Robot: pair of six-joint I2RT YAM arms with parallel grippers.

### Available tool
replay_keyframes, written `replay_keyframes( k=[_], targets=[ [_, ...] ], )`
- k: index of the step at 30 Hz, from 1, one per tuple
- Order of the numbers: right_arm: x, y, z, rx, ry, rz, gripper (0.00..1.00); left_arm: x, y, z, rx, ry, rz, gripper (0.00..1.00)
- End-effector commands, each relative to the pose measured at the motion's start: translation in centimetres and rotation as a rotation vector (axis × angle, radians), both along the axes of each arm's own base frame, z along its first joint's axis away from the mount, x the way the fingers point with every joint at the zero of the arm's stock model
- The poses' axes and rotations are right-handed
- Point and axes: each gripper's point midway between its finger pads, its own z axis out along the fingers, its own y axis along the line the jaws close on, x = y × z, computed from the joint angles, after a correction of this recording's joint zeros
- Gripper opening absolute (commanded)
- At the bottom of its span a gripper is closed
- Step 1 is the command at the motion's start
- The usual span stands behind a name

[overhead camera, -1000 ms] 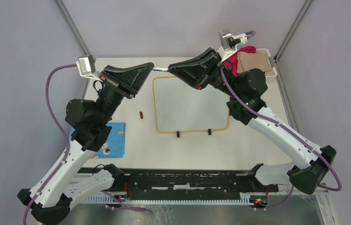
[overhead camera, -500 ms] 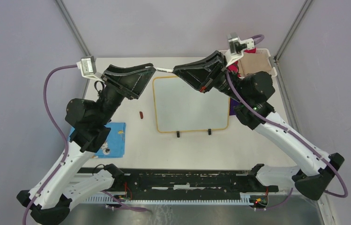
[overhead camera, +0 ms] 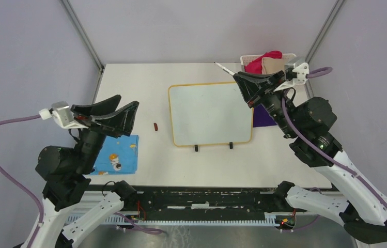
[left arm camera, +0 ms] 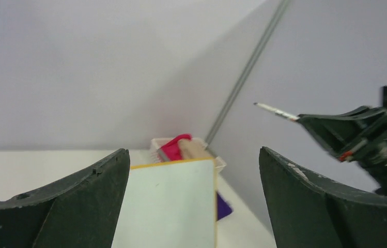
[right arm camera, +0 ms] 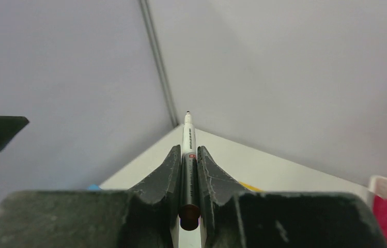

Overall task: Write a sentence on the whiteboard
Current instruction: Adjust the whiteboard marker.

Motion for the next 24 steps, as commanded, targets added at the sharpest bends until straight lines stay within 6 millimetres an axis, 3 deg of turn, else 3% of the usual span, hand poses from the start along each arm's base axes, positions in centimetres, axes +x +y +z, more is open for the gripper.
replay_keyframes(
  k=[1,4,8,11,16,21,24],
  targets=[
    [2.0,-0.1,-5.3,-0.223,0.068,-0.185,0.00,3.7,0.6,-9.2,0.340,0.187,0.165,0.99],
    [0.8,2.4,-6.5,-0.360,0.050,-0.245,0.00,4.6,0.2,-11.8,0.374,0.253,0.169,0.99],
    [0.8,3.6,-8.7,-0.449,0.049,-0.352,0.00,5.9,-0.3,-13.7,0.380,0.303,0.187,1.00],
    [1.3,3.9,-11.6,-0.460,0.054,-0.378,0.00,7.1,-0.5,-15.5,0.410,0.340,0.216,1.00],
    [1.3,4.4,-14.2,-0.463,0.040,-0.333,0.00,9.8,1.2,-18.4,0.399,0.436,0.395,1.00],
    [2.4,4.0,-16.0,-0.393,0.085,-0.228,0.00,11.7,0.4,-19.8,0.420,0.525,0.429,1.00],
    [2.6,3.0,-16.7,-0.367,0.092,-0.215,0.00,13.0,0.4,-19.4,0.426,0.545,0.452,1.00]
  ],
)
